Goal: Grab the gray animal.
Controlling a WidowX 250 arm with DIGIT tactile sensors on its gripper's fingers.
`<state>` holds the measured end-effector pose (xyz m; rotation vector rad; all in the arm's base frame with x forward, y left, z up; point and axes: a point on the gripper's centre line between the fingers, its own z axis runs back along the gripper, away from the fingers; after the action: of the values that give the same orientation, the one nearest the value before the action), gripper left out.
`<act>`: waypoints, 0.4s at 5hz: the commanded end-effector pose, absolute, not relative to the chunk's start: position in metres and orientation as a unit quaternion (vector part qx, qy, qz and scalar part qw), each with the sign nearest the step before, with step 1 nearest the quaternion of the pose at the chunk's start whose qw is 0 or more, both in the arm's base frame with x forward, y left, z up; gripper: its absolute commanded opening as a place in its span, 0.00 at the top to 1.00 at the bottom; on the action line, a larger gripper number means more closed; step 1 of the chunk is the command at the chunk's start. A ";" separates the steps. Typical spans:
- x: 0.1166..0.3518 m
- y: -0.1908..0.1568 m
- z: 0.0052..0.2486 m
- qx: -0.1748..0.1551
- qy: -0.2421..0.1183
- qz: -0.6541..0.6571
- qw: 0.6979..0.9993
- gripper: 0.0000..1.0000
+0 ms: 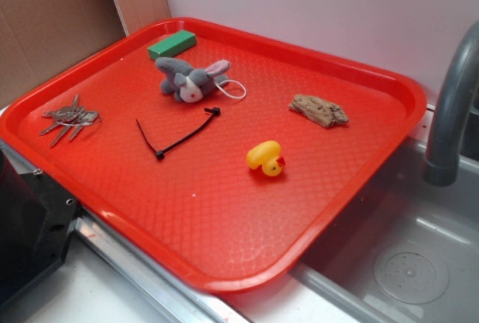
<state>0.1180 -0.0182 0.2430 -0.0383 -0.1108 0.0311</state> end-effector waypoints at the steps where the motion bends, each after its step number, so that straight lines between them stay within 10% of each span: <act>1: 0.118 -0.018 0.243 -0.019 -0.055 0.016 0.998 0.00; 2: 0.126 -0.013 0.240 -0.004 -0.051 0.023 0.998 0.00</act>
<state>0.1232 -0.0141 0.2367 -0.0076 -0.0888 0.0332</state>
